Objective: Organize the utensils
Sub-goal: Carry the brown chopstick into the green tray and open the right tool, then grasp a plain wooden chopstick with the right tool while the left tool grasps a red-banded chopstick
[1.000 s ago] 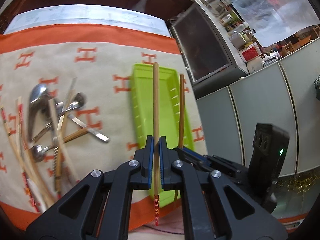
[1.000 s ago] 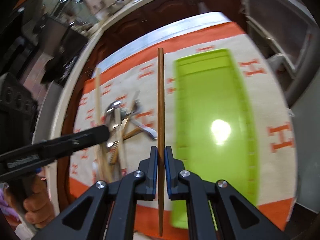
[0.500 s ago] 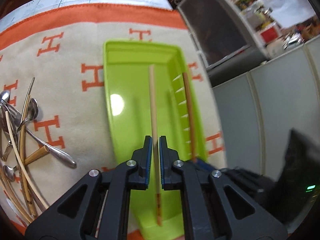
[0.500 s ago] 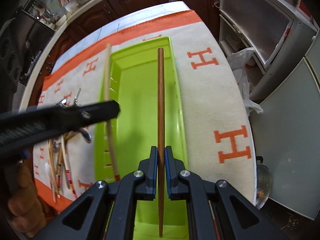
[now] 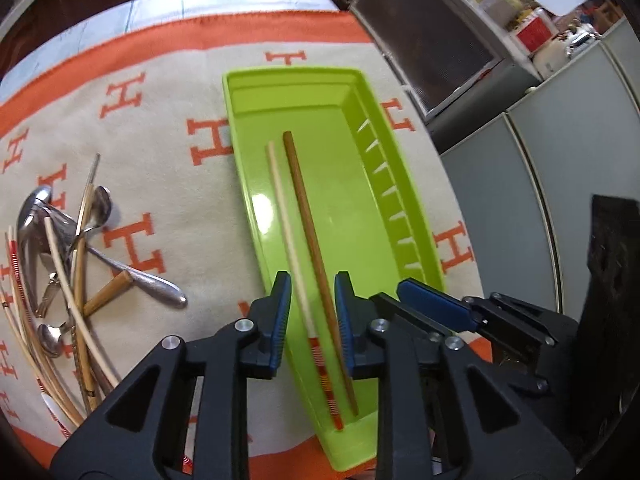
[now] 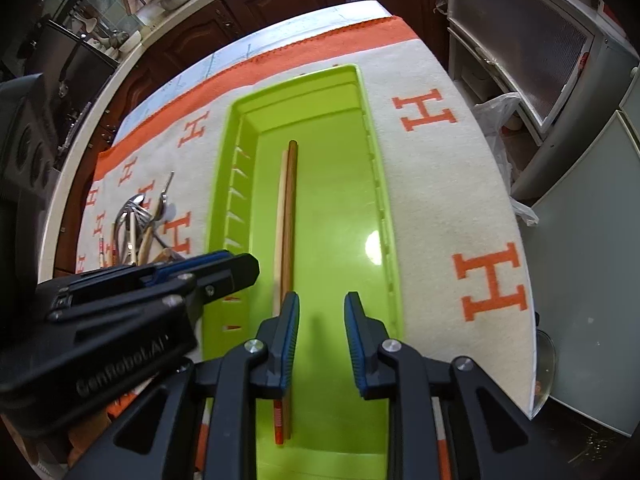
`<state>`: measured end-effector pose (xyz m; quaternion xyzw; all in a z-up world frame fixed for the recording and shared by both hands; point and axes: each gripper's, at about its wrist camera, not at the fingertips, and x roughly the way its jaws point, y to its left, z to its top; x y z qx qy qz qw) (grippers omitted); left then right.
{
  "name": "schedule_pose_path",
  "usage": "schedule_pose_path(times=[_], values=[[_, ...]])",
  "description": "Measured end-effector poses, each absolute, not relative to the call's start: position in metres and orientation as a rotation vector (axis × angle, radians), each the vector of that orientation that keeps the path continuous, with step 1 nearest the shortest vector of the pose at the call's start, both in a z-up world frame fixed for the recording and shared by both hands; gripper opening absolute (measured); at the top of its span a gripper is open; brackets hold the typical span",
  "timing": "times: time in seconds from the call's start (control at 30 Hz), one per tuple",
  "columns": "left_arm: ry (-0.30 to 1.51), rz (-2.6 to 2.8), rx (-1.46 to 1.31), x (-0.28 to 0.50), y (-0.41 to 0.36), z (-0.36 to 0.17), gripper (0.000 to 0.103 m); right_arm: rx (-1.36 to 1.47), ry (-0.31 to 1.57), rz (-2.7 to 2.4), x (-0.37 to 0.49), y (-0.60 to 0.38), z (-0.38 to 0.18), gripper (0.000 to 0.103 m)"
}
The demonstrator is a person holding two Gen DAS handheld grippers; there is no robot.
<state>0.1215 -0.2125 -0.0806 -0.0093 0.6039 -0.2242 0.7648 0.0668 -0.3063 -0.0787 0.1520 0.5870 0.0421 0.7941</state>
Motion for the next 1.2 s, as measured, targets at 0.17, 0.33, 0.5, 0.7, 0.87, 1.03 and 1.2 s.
schedule_pose_path(times=[0.17, 0.33, 0.5, 0.7, 0.87, 1.03, 1.2], values=[[1.219, -0.468, -0.002, 0.103, -0.194, -0.058, 0.03, 0.345, 1.247, 0.11, 0.059, -0.303, -0.073, 0.023], [1.203, -0.421, -0.011, 0.096, -0.163, -0.045, 0.032, 0.347, 1.22, 0.135, 0.05, -0.296, -0.064, 0.023], [1.176, -0.357, -0.013, 0.085, -0.128, -0.034, 0.032, 0.341, 1.206, 0.167, 0.043, -0.282, -0.057, 0.023], [1.136, -0.281, -0.017, 0.07, -0.09, -0.026, 0.032, 0.315, 1.184, 0.215, 0.035, -0.258, -0.045, 0.023], [1.104, -0.208, 0.002, 0.061, -0.066, -0.021, 0.032, 0.286, 1.183, 0.263, 0.031, -0.234, -0.038, 0.023], [1.071, -0.155, 0.036, 0.054, -0.041, -0.017, 0.032, 0.245, 1.182, 0.303, 0.027, -0.21, -0.034, 0.023], [1.097, -0.122, 0.019, 0.056, -0.004, -0.022, 0.032, 0.204, 1.192, 0.336, 0.03, -0.184, -0.033, 0.023]])
